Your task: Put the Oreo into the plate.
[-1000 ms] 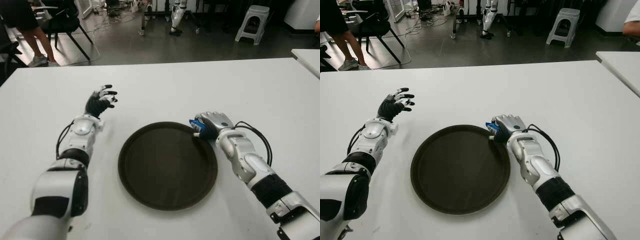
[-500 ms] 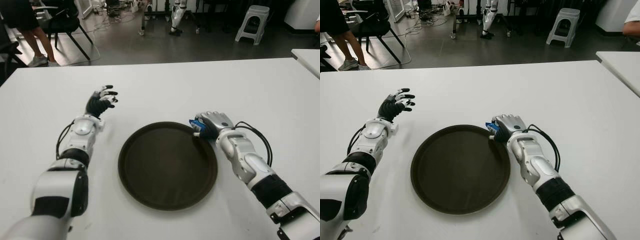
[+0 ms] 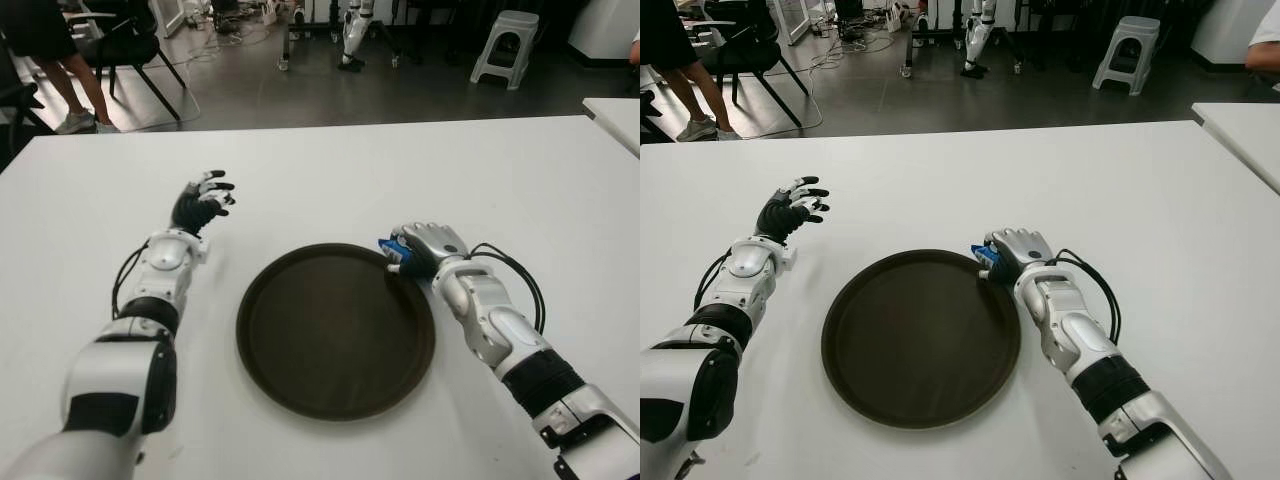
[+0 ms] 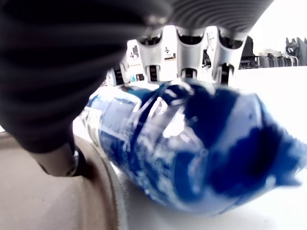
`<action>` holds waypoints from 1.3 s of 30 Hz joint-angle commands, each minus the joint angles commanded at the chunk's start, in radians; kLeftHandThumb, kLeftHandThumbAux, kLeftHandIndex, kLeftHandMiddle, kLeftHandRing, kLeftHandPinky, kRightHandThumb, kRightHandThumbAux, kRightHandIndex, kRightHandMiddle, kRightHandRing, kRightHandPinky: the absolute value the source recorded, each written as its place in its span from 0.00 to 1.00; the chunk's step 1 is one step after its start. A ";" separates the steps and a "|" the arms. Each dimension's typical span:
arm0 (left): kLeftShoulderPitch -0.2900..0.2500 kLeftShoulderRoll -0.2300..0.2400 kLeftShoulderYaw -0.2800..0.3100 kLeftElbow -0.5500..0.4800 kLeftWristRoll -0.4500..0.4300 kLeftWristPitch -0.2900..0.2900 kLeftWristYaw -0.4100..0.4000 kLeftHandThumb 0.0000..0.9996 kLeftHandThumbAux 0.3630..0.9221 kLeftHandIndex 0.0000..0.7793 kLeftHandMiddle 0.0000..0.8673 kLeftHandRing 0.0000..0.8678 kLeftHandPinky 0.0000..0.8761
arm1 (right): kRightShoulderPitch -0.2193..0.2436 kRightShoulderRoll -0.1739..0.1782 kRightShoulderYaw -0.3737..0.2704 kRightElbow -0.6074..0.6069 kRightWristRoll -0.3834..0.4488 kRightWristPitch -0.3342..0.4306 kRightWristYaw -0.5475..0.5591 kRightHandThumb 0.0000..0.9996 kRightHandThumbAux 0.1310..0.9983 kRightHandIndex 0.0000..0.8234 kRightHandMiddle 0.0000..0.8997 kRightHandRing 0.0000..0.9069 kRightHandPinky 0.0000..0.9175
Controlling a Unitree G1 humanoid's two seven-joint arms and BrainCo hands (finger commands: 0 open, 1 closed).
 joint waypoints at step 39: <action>-0.003 -0.003 0.003 0.002 -0.004 0.005 -0.004 0.23 0.57 0.25 0.36 0.41 0.44 | 0.021 0.023 -0.053 0.021 0.047 -0.093 -0.149 0.68 0.70 0.52 0.81 0.81 0.79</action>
